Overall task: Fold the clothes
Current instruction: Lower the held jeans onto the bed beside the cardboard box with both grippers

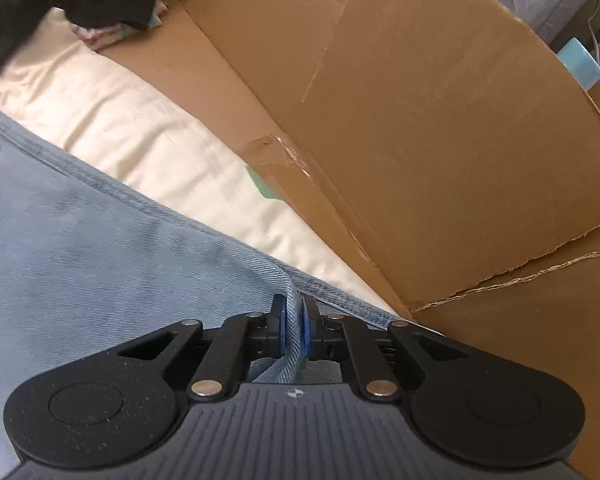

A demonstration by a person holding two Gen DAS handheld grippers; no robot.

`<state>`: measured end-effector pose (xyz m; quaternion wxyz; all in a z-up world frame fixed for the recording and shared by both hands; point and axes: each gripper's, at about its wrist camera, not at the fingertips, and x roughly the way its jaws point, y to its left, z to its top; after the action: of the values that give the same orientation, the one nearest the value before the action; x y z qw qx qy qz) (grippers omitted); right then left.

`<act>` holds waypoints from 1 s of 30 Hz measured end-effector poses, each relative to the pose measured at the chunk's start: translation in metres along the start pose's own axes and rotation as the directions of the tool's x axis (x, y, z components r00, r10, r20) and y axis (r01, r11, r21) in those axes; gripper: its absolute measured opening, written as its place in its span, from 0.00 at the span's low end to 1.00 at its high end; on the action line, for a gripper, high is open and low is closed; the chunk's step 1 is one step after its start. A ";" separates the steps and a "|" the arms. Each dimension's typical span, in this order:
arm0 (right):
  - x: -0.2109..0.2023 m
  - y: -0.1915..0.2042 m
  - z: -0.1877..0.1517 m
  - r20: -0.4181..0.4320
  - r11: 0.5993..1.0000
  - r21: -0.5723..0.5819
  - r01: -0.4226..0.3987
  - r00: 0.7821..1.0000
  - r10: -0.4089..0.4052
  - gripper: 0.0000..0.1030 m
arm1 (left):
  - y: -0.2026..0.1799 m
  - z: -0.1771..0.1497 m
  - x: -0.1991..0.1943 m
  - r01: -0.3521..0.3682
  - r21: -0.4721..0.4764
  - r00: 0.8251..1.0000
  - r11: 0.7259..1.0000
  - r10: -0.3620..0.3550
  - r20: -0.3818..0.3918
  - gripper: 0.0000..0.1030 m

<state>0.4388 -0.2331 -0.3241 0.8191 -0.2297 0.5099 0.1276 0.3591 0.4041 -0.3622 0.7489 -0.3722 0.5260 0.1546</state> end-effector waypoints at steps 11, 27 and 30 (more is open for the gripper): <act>-0.016 -0.020 0.000 0.039 0.994 0.107 0.015 0.999 -0.019 0.01 | 0.009 -0.003 -0.017 0.039 -0.049 0.995 0.998 -0.034 0.092 0.03; 0.002 -0.022 0.023 0.003 0.990 0.105 0.098 0.995 -0.099 0.01 | -0.012 0.009 -0.012 0.051 -0.046 0.990 0.998 -0.044 0.136 0.03; 0.009 -0.019 0.024 -0.015 0.990 0.093 0.110 0.994 -0.109 0.01 | -0.014 0.012 -0.003 0.043 -0.058 0.990 0.997 -0.035 0.133 0.03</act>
<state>0.4696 -0.2376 -0.3185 0.8323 -0.2191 0.5060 0.0573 0.3747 0.4036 -0.3520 0.7733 -0.3939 0.4630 0.1803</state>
